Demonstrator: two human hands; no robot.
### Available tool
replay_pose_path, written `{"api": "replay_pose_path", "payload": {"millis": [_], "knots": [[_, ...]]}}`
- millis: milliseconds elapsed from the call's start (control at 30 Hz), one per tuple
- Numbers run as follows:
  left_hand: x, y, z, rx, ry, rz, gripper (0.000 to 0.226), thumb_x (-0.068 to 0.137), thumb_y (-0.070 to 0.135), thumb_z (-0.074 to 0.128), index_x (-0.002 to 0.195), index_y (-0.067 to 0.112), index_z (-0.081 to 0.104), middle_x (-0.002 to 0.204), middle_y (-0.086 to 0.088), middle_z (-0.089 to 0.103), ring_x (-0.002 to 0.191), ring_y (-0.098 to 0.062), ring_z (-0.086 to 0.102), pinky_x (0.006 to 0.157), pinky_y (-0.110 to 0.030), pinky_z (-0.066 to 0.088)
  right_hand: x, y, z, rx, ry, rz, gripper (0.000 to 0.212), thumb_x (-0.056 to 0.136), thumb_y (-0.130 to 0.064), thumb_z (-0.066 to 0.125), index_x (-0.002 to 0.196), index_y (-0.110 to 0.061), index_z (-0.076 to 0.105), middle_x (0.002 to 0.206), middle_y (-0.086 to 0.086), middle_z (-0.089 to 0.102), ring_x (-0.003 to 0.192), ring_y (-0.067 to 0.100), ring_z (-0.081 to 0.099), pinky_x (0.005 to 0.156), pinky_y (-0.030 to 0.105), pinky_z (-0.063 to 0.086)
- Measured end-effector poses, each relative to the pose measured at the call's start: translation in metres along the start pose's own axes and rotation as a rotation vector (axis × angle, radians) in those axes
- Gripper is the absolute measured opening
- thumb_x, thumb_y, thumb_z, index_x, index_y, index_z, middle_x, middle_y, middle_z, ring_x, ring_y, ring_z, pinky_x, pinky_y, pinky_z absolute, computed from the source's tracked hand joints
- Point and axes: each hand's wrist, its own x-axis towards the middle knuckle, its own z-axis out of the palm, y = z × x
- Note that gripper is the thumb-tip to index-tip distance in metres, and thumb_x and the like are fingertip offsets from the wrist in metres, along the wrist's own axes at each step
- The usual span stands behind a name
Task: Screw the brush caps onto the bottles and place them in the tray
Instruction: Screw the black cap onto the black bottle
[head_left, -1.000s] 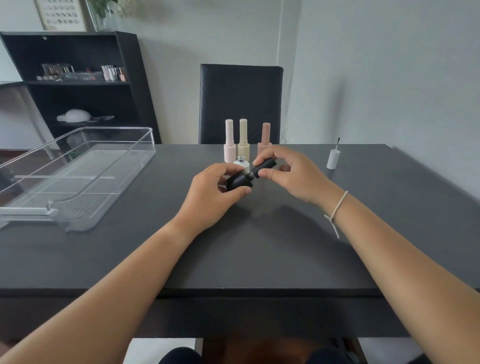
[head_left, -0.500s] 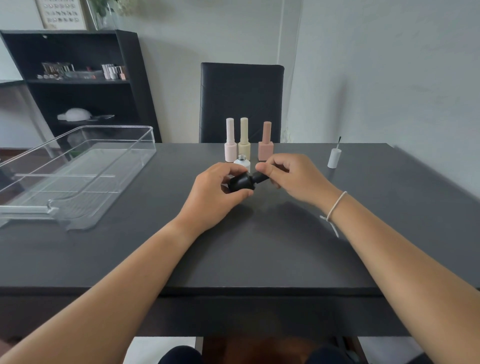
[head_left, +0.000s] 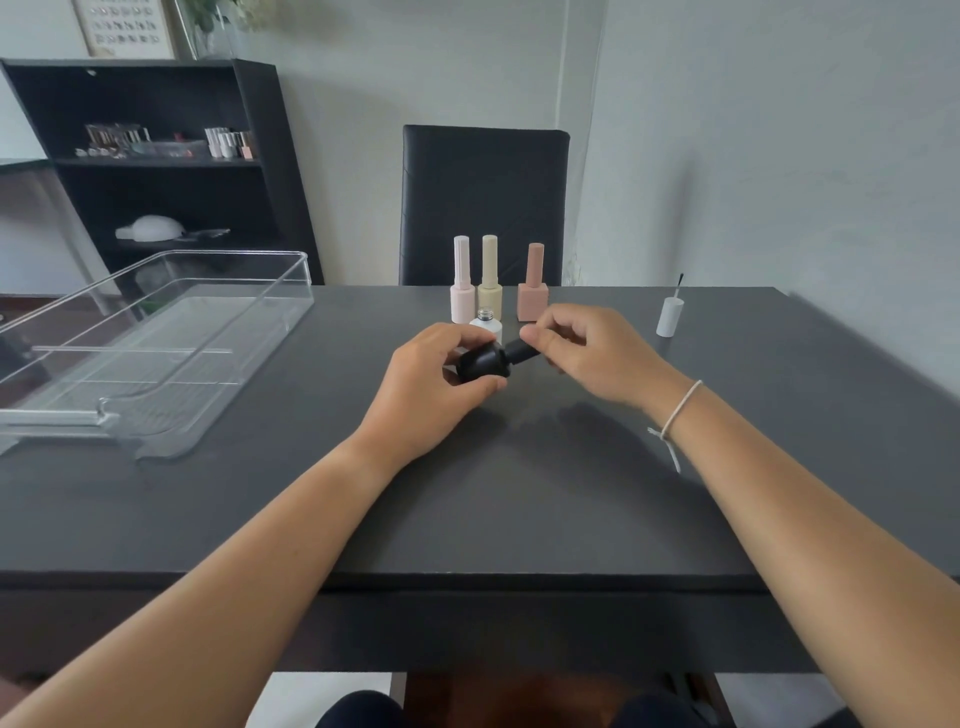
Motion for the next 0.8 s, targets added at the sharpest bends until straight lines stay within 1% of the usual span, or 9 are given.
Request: {"api": "replay_pose_path", "payload": {"millis": [100, 167, 233, 267, 333, 467, 600, 733, 800], "knots": [[0.0004, -0.0001, -0.0002, 0.007, 0.002, 0.003, 0.033, 0.075, 0.018, 0.073, 0.105, 0.023, 0.061, 0.096, 0.014, 0.055, 0.087, 0.001, 0.055, 0.076, -0.006, 0.044, -0.0004, 0.0008, 0.0012, 0.002, 0.009, 0.003, 0.035, 0.090, -0.042, 0.046, 0.059, -0.025, 0.050, 0.059, 0.004, 0.050, 0.049, 0.008, 0.040, 0.054, 0.021, 0.035], [0.0003, 0.0002, -0.0002, 0.006, 0.006, 0.001, 0.033, 0.075, 0.018, 0.073, 0.106, 0.022, 0.061, 0.096, 0.014, 0.055, 0.087, 0.002, 0.055, 0.076, -0.006, 0.045, -0.0017, 0.0005, 0.0007, 0.037, 0.003, -0.012, 0.022, 0.090, -0.038, 0.051, 0.071, -0.025, 0.054, 0.065, 0.000, 0.052, 0.056, 0.004, 0.044, 0.057, 0.012, 0.036], [0.0002, 0.0005, -0.0002, 0.000, 0.009, 0.004, 0.033, 0.075, 0.018, 0.074, 0.105, 0.022, 0.061, 0.095, 0.015, 0.055, 0.088, 0.001, 0.055, 0.077, -0.009, 0.045, -0.0028, 0.0002, -0.0004, 0.051, -0.012, -0.030, 0.006, 0.088, -0.025, 0.057, 0.083, -0.023, 0.055, 0.072, -0.006, 0.051, 0.058, -0.007, 0.048, 0.059, 0.002, 0.035], [0.0001, 0.0005, -0.0003, 0.000, 0.010, 0.007, 0.033, 0.075, 0.018, 0.074, 0.105, 0.022, 0.061, 0.095, 0.015, 0.055, 0.088, 0.000, 0.055, 0.078, -0.010, 0.045, -0.0031, 0.0005, -0.0009, 0.043, -0.018, -0.043, 0.006, 0.087, -0.019, 0.058, 0.085, -0.023, 0.054, 0.073, -0.009, 0.051, 0.057, -0.013, 0.048, 0.059, 0.000, 0.034], [0.0001, 0.0003, -0.0003, 0.004, 0.010, 0.006, 0.033, 0.074, 0.018, 0.074, 0.105, 0.022, 0.062, 0.095, 0.015, 0.055, 0.087, 0.000, 0.055, 0.078, -0.010, 0.045, -0.0031, 0.0009, -0.0008, 0.029, -0.020, -0.052, 0.012, 0.087, -0.014, 0.057, 0.082, -0.024, 0.053, 0.070, -0.012, 0.051, 0.055, -0.015, 0.047, 0.058, 0.000, 0.035], [-0.0003, -0.0002, 0.0004, 0.012, 0.000, 0.007, 0.034, 0.075, 0.019, 0.074, 0.106, 0.023, 0.061, 0.096, 0.016, 0.054, 0.087, 0.000, 0.055, 0.077, -0.008, 0.046, -0.0012, 0.0021, -0.0003, 0.006, -0.009, -0.002, 0.020, 0.089, -0.027, 0.055, 0.069, -0.026, 0.054, 0.060, -0.005, 0.051, 0.051, 0.002, 0.044, 0.052, 0.006, 0.034], [0.0003, -0.0006, 0.0001, 0.010, 0.003, 0.000, 0.033, 0.075, 0.019, 0.073, 0.105, 0.024, 0.061, 0.095, 0.017, 0.054, 0.088, 0.000, 0.055, 0.076, -0.006, 0.044, -0.0005, 0.0031, 0.0007, -0.002, 0.006, 0.001, 0.029, 0.090, -0.036, 0.051, 0.064, -0.024, 0.052, 0.055, -0.003, 0.048, 0.047, 0.002, 0.041, 0.050, 0.011, 0.033], [0.0002, -0.0007, 0.0006, 0.009, 0.004, 0.002, 0.033, 0.075, 0.018, 0.073, 0.105, 0.023, 0.061, 0.095, 0.017, 0.054, 0.087, 0.001, 0.055, 0.076, -0.005, 0.044, -0.0022, 0.0029, 0.0004, 0.031, -0.004, -0.022, 0.008, 0.088, -0.029, 0.056, 0.082, -0.025, 0.055, 0.074, -0.002, 0.056, 0.063, -0.002, 0.048, 0.061, 0.008, 0.037], [0.0001, -0.0007, 0.0006, 0.003, 0.009, 0.003, 0.033, 0.074, 0.018, 0.074, 0.105, 0.023, 0.061, 0.094, 0.018, 0.054, 0.087, 0.001, 0.056, 0.077, -0.007, 0.045, -0.0031, 0.0027, 0.0002, 0.027, -0.018, -0.047, 0.006, 0.087, -0.020, 0.059, 0.087, -0.024, 0.053, 0.075, -0.008, 0.052, 0.060, -0.012, 0.047, 0.060, 0.002, 0.036]]}}
